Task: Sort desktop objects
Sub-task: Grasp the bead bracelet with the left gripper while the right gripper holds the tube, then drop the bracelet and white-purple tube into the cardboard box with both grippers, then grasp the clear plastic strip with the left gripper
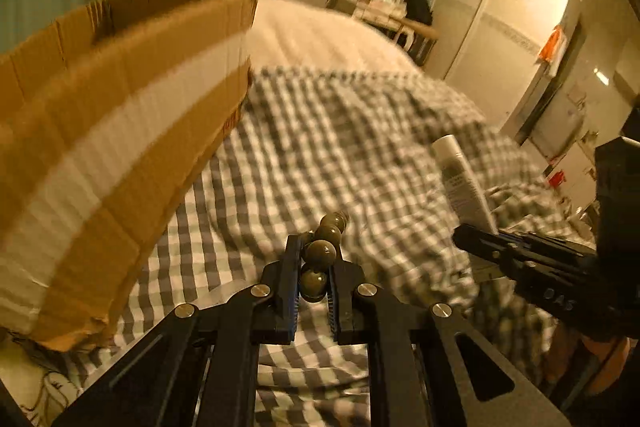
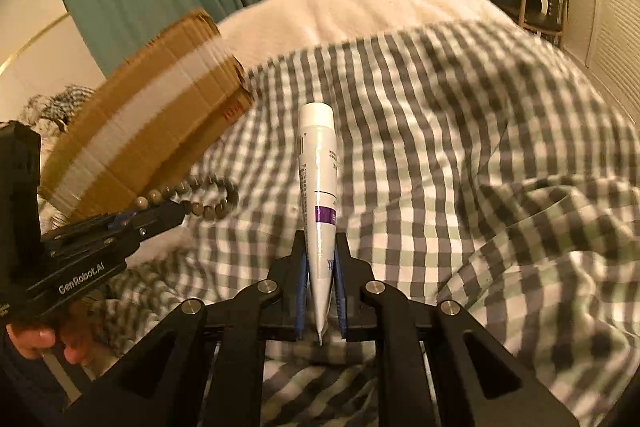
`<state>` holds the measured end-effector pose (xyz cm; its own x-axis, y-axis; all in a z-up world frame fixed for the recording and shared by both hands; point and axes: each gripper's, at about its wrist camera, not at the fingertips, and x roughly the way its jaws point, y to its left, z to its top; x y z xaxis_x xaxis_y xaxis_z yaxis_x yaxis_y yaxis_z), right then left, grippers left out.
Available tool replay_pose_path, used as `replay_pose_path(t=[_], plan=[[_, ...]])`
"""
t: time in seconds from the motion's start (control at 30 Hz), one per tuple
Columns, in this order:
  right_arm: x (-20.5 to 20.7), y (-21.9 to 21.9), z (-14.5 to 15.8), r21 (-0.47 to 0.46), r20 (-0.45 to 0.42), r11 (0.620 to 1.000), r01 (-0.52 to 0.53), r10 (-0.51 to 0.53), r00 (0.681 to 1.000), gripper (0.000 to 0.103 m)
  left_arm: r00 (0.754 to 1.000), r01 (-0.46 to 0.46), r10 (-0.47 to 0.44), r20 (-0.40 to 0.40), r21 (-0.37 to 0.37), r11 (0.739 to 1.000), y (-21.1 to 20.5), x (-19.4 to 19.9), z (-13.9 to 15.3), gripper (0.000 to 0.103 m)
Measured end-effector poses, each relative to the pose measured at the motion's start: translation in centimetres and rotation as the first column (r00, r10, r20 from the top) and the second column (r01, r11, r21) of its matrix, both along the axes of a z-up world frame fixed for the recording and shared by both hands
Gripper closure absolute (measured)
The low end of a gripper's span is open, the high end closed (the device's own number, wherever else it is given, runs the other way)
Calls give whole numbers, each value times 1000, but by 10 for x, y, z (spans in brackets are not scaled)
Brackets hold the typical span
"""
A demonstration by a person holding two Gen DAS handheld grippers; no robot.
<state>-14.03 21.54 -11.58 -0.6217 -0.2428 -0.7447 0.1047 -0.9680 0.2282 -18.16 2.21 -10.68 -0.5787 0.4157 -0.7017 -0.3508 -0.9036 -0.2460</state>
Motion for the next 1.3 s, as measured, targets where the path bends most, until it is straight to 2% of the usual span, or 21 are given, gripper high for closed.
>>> replay_pose_path(t=[0.13,0.23,0.4,0.43,0.53,0.57,0.6,0.63,0.67,0.7,0.73,0.77,0.8,0.87,0.93,1.0,1.1,1.17,1.23,1.27,1.3], plan=[[5,-22,32,90,-54,995,-34,39,998,92,995,44,-40,-87,43,998,-2,1,36,92],[1,-46,60,90,-93,991,-96,104,990,92,987,41,-23,-159,107,993,-32,-7,74,92],[-19,-105,115,94,-163,965,-246,259,952,92,962,-140,182,-203,206,969,-127,-17,126,92],[-25,-119,125,74,-183,956,-282,292,939,91,963,-167,201,-180,187,968,-138,-23,127,92],[-54,-167,139,44,-234,927,-373,372,898,90,939,-312,308,-152,-3,950,-157,-46,101,91],[-66,-178,137,32,-226,923,-382,379,897,80,934,-340,330,-134,-63,938,-158,-55,85,90],[-83,-192,130,7,-194,923,-385,379,905,54,934,-351,341,-105,-108,930,-157,-62,71,87],[-96,-202,120,2,-155,931,-366,362,919,43,934,-356,348,-79,-140,924,-155,-67,61,82],[-104,-205,115,26,-133,947,-321,322,937,41,933,-360,354,-63,-158,920,-153,-68,57,66],[-105,-201,113,40,-142,962,-269,272,952,41,930,-367,361,-67,-166,915,-149,-69,59,42],[-102,-194,116,22,-164,968,-251,251,954,41,925,-379,367,-100,-160,912,-147,-65,66,31],[-95,-182,119,-16,-190,968,-249,241,952,39,911,-401,378,-165,-140,905,-147,-54,79,13],[-88,-169,124,-37,-209,969,-245,233,950,34,887,-424,388,-250,-108,899,-145,-40,93,0],[-71,-143,134,5,-247,979,-203,198,948,30,848,-420,381,-367,-30,907,-139,-14,113,0],[-54,-116,142,85,-282,984,-157,175,944,28,857,-350,335,-391,34,936,-127,1,124,0],[-38,-87,138,118,-285,988,-104,134,949,19,891,-251,274,-364,108,962,-107,13,122,0],[-32,-55,101,73,-167,993,-97,108,980,16,954,-95,139,-266,172,980,-61,25,94,0],[-33,-36,48,49,11,994,-96,96,995,16,982,-48,73,-176,143,989,-30,28,62,0],[-24,-31,-19,32,226,990,-134,123,966,16,992,-77,70,-108,-62,995,2,27,16,0],[-16,-34,-55,36,346,985,-168,145,927,15,993,-82,68,-96,-156,984,11,26,-2,0],[-11,-34,-69,67,400,983,-172,131,907,16,996,-89,79,-49,-260,962,18,21,-24,0]])
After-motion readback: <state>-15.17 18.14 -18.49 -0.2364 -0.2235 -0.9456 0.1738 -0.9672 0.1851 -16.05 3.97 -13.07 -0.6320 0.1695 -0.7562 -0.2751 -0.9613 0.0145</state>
